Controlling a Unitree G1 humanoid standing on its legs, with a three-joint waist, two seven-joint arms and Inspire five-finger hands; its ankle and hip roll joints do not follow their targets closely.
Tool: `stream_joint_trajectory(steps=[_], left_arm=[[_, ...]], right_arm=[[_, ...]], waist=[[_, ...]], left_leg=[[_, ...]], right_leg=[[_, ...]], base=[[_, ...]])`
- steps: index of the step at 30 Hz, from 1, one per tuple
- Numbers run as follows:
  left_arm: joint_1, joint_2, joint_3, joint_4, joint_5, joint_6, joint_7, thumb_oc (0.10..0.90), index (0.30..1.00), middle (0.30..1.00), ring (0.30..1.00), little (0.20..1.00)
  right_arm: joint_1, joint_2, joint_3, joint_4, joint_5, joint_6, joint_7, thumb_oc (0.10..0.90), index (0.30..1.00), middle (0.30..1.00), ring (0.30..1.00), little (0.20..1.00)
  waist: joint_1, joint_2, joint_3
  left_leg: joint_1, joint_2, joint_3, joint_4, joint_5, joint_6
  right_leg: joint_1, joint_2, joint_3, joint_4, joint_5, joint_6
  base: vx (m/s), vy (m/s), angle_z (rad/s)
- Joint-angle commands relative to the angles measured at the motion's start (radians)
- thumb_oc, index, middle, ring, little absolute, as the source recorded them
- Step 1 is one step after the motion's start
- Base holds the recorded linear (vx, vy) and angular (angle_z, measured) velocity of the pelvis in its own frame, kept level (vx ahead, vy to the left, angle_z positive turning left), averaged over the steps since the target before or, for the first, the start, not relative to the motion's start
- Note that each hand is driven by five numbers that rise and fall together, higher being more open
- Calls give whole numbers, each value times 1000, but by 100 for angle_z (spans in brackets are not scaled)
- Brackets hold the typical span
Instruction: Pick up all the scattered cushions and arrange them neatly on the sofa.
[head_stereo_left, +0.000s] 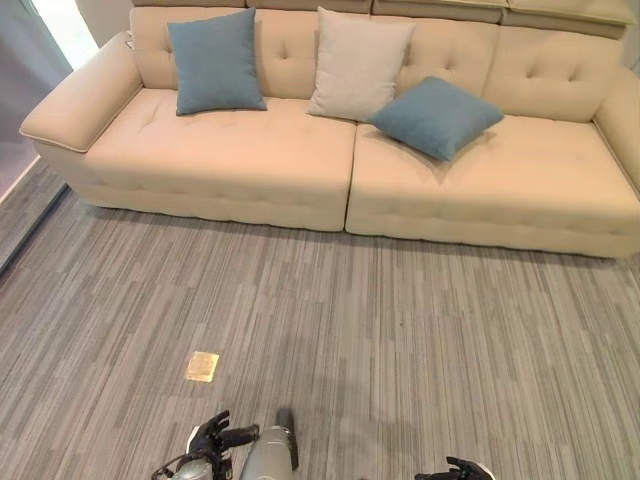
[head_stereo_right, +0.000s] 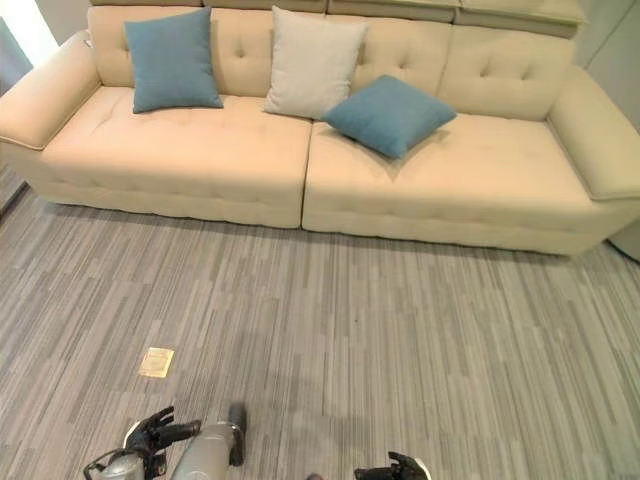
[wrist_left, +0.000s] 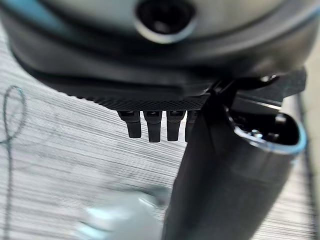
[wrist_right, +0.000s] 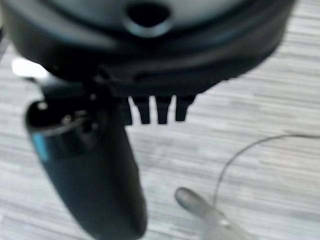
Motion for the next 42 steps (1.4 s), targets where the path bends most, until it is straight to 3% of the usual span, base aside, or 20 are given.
stream_joint_trajectory(steps=[1,4,5,6,7,8,11,13,15,17,18,22,27,31,32,36,38,39,40,42], left_arm=[[72,25,-24,41,53,9,27,800,900,900,900,900],[70,28,-22,41,57,10,36,800,900,900,900,900],[68,34,-16,45,72,12,44,800,900,900,900,900],[68,33,-16,45,72,12,44,800,900,900,900,900],[65,33,-16,45,75,14,47,800,900,900,900,900],[54,37,-31,25,80,13,48,800,900,900,900,900],[38,89,-64,-1,114,12,22,800,900,900,900,900],[36,90,-68,-3,107,8,18,800,900,900,900,900],[12,103,-42,-7,71,12,13,800,900,900,900,900],[4,105,-42,-8,75,11,16,800,900,900,900,900],[6,106,-48,-6,96,7,19,800,900,900,900,900],[24,106,-2,23,70,5,24,800,900,900,900,900],[50,92,7,51,97,7,31,800,900,900,900,900],[73,61,-17,51,113,12,33,800,900,900,900,900],[67,43,-52,23,123,12,35,800,900,900,900,900],[46,47,-70,-37,99,9,57,800,900,900,900,900],[22,51,-52,-72,38,-14,91,800,900,900,900,900],[23,54,-55,-71,53,-14,114,800,900,900,900,900],[23,54,-55,-71,53,-14,114,800,900,900,900,900],[41,59,-79,-43,97,-10,153,800,900,900,900,900]], right_arm=[[15,-34,19,-21,-34,-27,-36,800,900,900,900,900],[18,-22,4,-34,-19,-31,-38,800,900,900,900,900],[21,-5,-10,-37,-4,-25,-32,800,900,900,900,900],[21,-5,-11,-37,-4,-25,-32,800,900,900,900,900],[28,-1,-16,-42,-3,-23,-33,800,900,900,900,900],[43,7,-3,-56,-10,-20,-24,800,900,900,900,900],[-3,-99,-46,-32,25,-1,36,800,900,900,900,900],[-5,-99,-48,-18,29,-6,27,800,900,900,900,900],[-4,-92,-58,3,32,-7,13,800,900,900,900,900],[0,-91,-67,3,42,-7,12,800,900,900,900,900],[-6,-90,-83,-9,58,-9,9,800,900,900,900,900],[-4,-110,-125,-23,78,-14,-1,800,900,900,900,900],[29,-103,-135,2,54,-6,-20,800,900,900,900,900],[34,-83,-125,16,75,-11,-27,800,900,900,900,900],[22,-70,-100,-10,79,-26,-39,800,900,900,900,900],[16,-84,-73,-40,76,-15,-37,800,900,900,900,900],[46,-78,-46,-95,42,-42,-69,800,900,900,900,900],[54,-67,-11,-123,-20,-53,-110,800,900,900,900,900],[54,-67,-11,-124,-20,-53,-110,800,900,900,900,900],[57,-60,6,-147,-25,-62,-124,800,900,900,900,900]], waist=[[76,-29,-15],[77,-41,-25],[71,-56,-36],[73,-54,-38],[62,-55,-38],[30,-30,-34],[1,0,-38],[-15,2,-37],[-54,-17,-23],[-67,-18,-21],[-89,-23,-23],[-106,-24,-14],[-128,-25,-38],[-147,9,-66],[-135,3,-37],[-114,-29,2],[-108,-39,30],[-80,-33,41],[-79,-34,42],[-47,-1,39]], left_leg=[[39,7,-81,42,4,-5],[40,-13,-90,113,13,18],[58,-45,-84,166,-35,54],[56,-42,-84,166,-35,54],[73,-54,-72,187,-63,70],[146,-68,-64,202,-111,99],[261,-75,-96,168,-151,110],[296,-79,-107,158,-162,108],[365,-107,-152,169,-212,97],[381,-106,-162,167,-231,92],[419,-101,-167,162,-270,76],[519,-71,-158,143,-335,40],[599,-53,-180,150,-392,25],[575,10,-200,305,-301,-23],[442,36,-196,582,-169,-40],[297,92,-93,798,-135,-13],[223,127,-12,740,-154,-3],[166,106,12,567,-188,7],[169,105,14,565,-188,7],[139,99,-28,183,-57,-21]], right_leg=[[-25,8,179,154,-74,32],[-38,-6,199,251,-78,52],[-100,-38,221,434,21,99],[-102,-36,222,432,24,99],[-126,-61,224,534,116,126],[-194,-91,213,742,241,129],[-313,-113,149,880,233,119],[-341,-114,131,834,209,106],[-384,-127,135,608,157,87],[-406,-134,153,533,157,84],[-449,-184,156,384,177,91],[-481,-259,74,198,260,131],[-481,-235,128,245,267,132],[-466,-156,131,320,188,75],[-429,-130,134,332,145,26],[-365,-114,102,328,85,-24],[-325,-100,77,312,57,-26],[-287,-83,74,277,33,-10],[-286,-84,76,277,33,-10],[-230,-43,106,258,-5,17]], base=[[608,232,-67],[286,176,-56],[345,255,-9],[321,262,-1],[378,315,1],[379,315,6],[607,216,26],[359,20,36],[461,-97,45],[403,-137,39],[594,-201,50],[463,-168,10],[475,-163,14],[339,-152,6],[210,-196,1],[185,-257,4],[237,-99,38],[248,-23,45],[422,125,28],[463,228,-4]])
